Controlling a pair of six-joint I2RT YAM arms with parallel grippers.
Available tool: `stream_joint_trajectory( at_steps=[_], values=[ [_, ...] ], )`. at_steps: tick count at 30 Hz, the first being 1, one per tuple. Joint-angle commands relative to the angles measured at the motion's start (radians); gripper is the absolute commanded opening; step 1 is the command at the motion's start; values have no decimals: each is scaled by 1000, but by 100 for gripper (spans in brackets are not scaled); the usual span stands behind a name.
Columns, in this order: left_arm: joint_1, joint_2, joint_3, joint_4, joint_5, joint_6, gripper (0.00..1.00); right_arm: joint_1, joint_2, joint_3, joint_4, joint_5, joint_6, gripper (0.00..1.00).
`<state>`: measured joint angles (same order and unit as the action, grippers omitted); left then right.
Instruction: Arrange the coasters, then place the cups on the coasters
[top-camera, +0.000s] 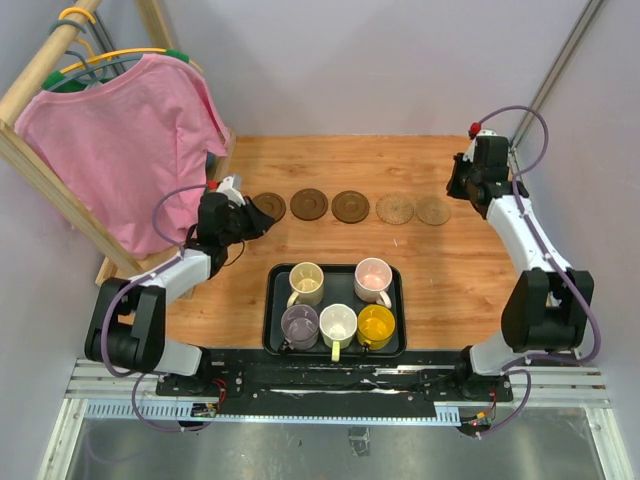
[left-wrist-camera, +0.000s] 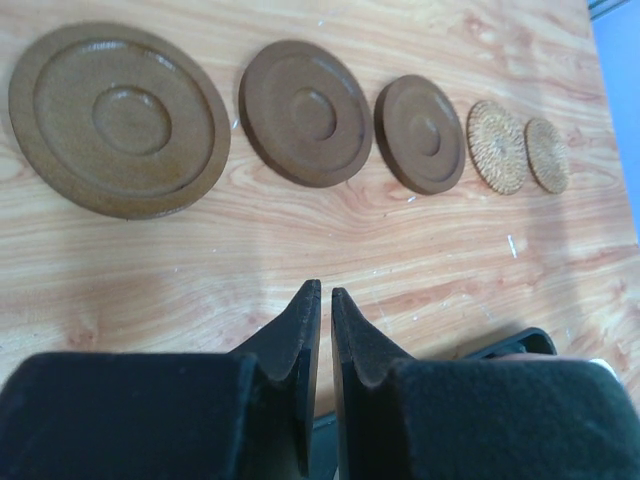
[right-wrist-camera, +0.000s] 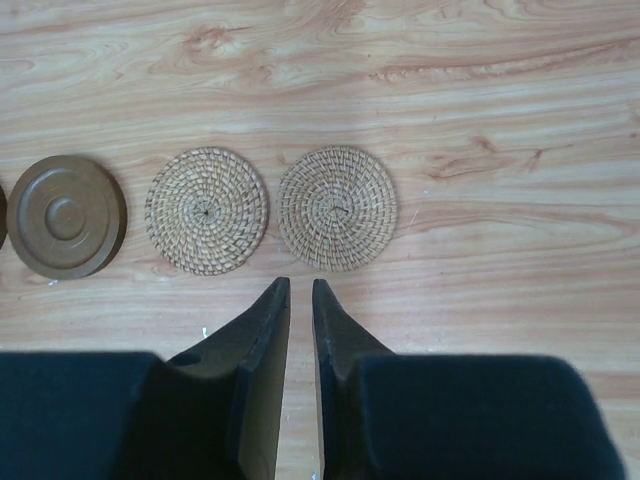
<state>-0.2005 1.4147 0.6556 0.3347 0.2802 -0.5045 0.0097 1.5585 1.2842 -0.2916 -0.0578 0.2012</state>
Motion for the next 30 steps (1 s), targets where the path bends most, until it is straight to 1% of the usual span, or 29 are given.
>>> stream_joint_trajectory(
  at_steps=[1,8,12,17,22,25,28,30],
  values=[
    [-7,-72,-7,11,-25,23,14,-13,-99,-81,16,16,-1,17],
    [-6,-159,-28,-11,-66,35,14,-14,-212,-184,27,3,17,18],
    [-6,-211,-51,-14,-98,42,14,-25,-250,-234,43,-4,30,20],
    [-7,-244,-67,-46,-161,57,15,-70,-277,-283,54,-65,48,18],
    [-5,-185,-82,-41,-280,38,15,-119,-309,-338,98,-177,99,12],
    [-1,-100,-55,-31,-281,41,14,-122,-324,-335,84,-214,96,8],
    [1,-23,-21,-25,-273,43,13,-121,-368,-335,66,-212,83,7],
    [2,24,-2,-29,-276,38,9,-120,-404,-340,54,-201,70,7]
  ],
)
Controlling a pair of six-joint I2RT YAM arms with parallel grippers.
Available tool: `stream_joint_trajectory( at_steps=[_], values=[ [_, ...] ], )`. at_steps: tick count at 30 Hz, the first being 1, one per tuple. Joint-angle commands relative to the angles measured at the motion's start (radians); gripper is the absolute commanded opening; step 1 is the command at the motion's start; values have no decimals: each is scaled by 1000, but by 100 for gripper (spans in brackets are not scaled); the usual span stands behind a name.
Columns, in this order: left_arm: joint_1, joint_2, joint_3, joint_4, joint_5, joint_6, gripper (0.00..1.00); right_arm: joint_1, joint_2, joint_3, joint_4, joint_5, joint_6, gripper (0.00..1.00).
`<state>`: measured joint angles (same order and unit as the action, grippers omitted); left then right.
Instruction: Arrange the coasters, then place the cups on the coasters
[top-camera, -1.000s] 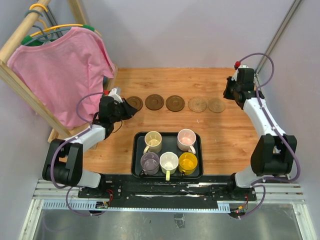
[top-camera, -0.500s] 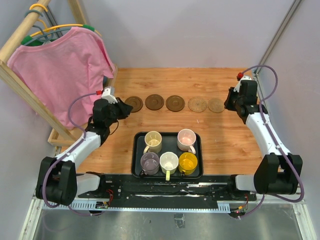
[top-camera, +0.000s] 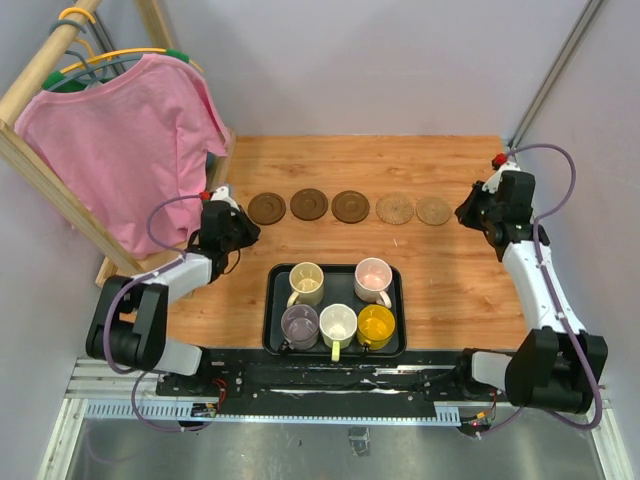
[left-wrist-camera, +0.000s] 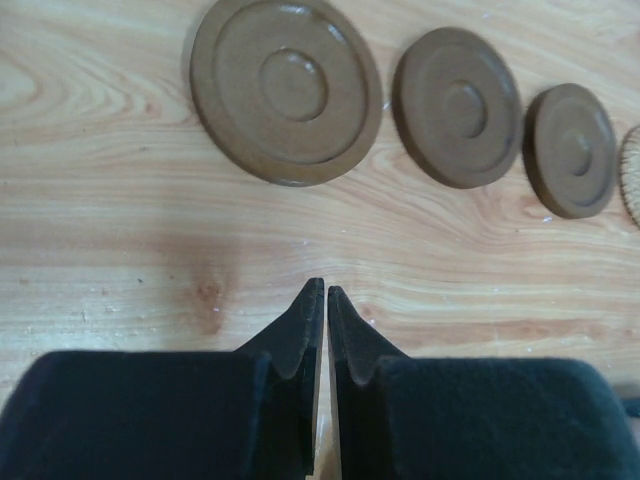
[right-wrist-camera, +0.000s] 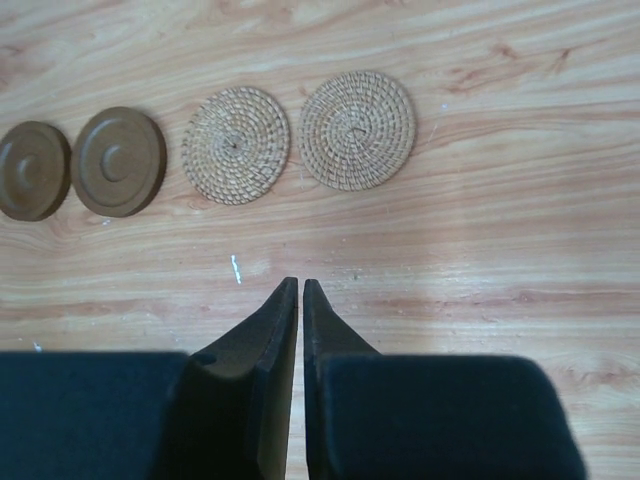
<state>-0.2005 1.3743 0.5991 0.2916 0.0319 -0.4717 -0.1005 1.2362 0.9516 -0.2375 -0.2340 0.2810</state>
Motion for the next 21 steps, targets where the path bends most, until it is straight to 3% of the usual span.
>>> stream_joint_trajectory(
  at_steps=[1,11,21],
  values=[
    [2,87,62,14,-26,4,6,-10,-100,-9,-10,-14,-13,8],
    [4,256,117,44,-11,4,4,-10,-251,-48,-51,50,-39,12],
    [4,315,128,52,-20,1,4,-9,-248,-45,-46,50,-40,13]
  ],
)
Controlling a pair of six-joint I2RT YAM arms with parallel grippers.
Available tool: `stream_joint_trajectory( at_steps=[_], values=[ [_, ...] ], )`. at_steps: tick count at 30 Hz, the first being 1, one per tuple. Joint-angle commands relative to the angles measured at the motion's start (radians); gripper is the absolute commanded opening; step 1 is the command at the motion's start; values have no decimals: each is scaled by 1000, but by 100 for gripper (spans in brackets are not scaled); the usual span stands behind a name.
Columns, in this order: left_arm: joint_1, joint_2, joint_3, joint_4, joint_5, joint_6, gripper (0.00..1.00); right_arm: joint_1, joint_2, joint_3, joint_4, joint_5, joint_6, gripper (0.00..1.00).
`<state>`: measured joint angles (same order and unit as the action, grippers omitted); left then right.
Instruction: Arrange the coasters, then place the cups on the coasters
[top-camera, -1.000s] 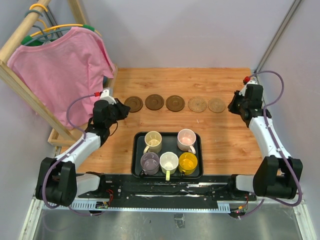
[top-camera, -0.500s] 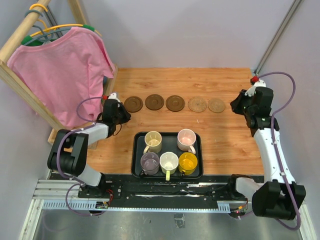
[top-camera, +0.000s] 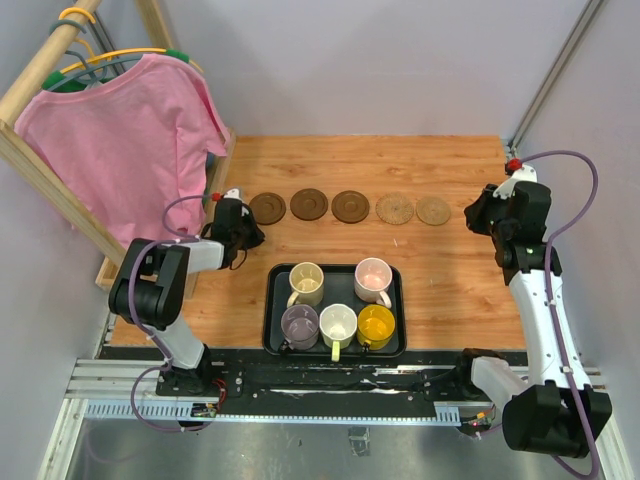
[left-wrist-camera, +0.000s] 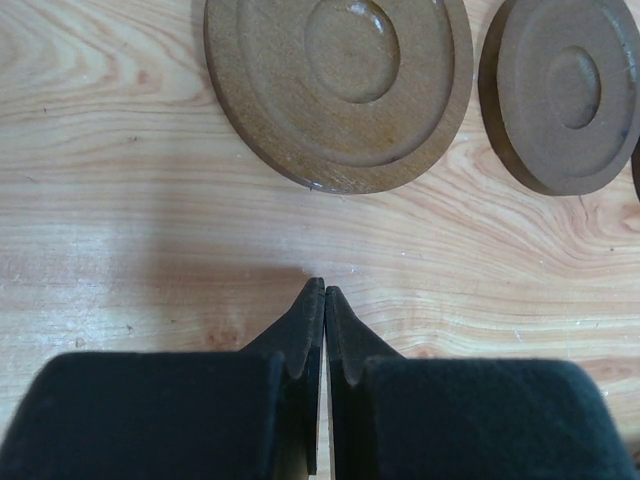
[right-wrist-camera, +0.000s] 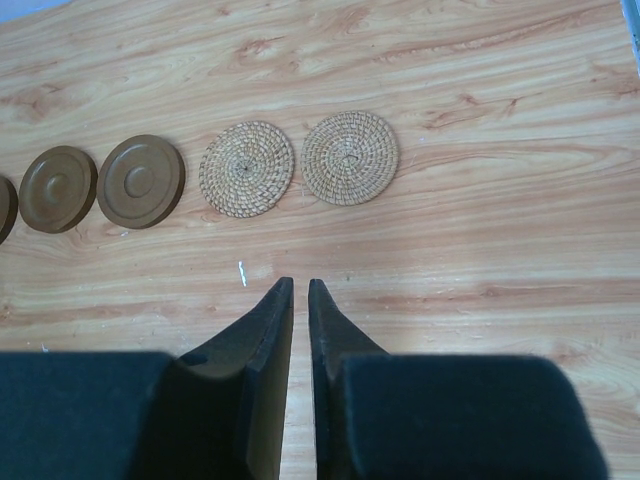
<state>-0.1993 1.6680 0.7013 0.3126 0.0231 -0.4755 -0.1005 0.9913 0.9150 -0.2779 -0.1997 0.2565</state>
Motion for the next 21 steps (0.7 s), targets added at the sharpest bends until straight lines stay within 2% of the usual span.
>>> stream_joint_trajectory(
  at_steps=[1,21],
  values=[
    [3,26,26,33,-13,5,4,-10,-2,-9,-6,16,-16,13],
    [14,111,75,29,-61,9,6,-9,18,-6,-4,17,-29,13]
  ],
)
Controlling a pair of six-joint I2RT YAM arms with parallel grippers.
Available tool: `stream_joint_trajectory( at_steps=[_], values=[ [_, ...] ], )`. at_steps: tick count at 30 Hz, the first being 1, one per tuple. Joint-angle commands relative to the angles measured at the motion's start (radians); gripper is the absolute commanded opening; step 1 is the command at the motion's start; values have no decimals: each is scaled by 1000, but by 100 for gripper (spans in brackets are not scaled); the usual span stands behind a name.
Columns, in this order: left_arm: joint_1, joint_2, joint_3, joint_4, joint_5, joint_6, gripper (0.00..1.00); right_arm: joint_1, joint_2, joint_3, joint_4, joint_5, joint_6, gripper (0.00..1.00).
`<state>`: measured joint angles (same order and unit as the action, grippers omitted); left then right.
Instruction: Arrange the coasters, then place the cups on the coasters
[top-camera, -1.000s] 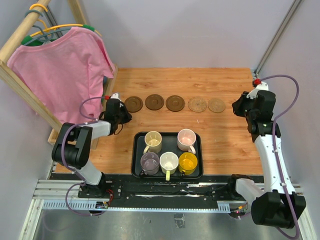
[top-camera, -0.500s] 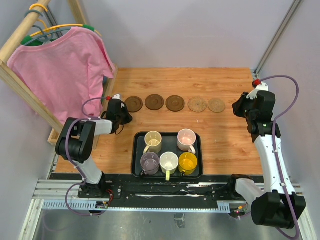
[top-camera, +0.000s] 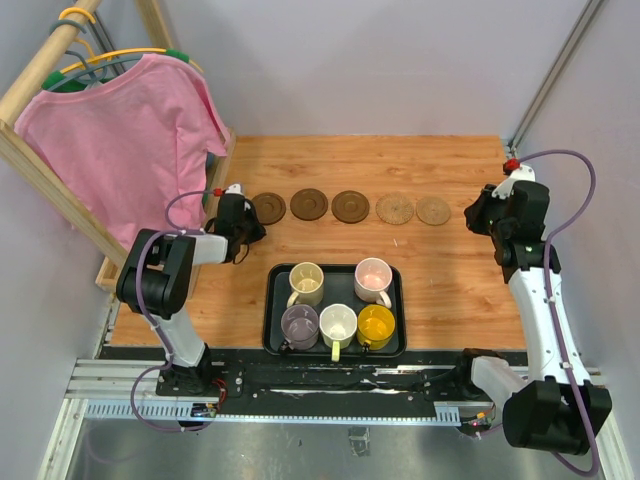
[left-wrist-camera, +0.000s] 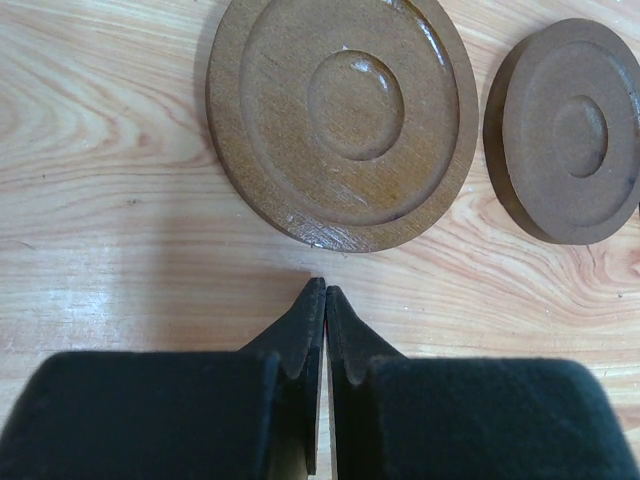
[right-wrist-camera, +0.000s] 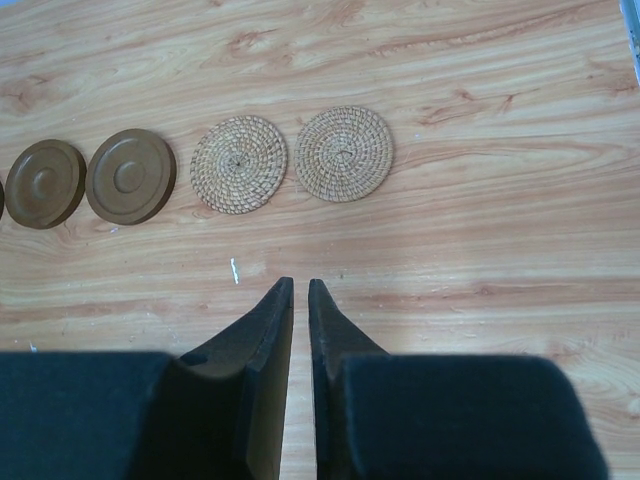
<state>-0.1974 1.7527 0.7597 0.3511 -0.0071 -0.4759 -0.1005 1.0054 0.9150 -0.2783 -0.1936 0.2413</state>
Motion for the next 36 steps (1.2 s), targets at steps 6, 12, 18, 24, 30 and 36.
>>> stream_joint_trajectory(
  at_steps=[6,12,18,24,30,36],
  values=[
    [13,31,18,-9,-34,6,6,-9,5,-2,-11,11,-23,13],
    [15,40,29,-12,-34,8,6,-10,10,1,-14,14,-26,13],
    [19,47,42,-15,-37,14,7,-10,18,4,-14,13,-25,13],
    [19,39,41,-18,-30,13,7,-9,27,6,-16,7,-25,13],
    [19,-1,30,-35,-19,15,7,-9,33,6,-13,5,-13,14],
    [19,-131,-2,-68,-4,19,9,-19,46,25,-7,12,69,15]
  ],
)
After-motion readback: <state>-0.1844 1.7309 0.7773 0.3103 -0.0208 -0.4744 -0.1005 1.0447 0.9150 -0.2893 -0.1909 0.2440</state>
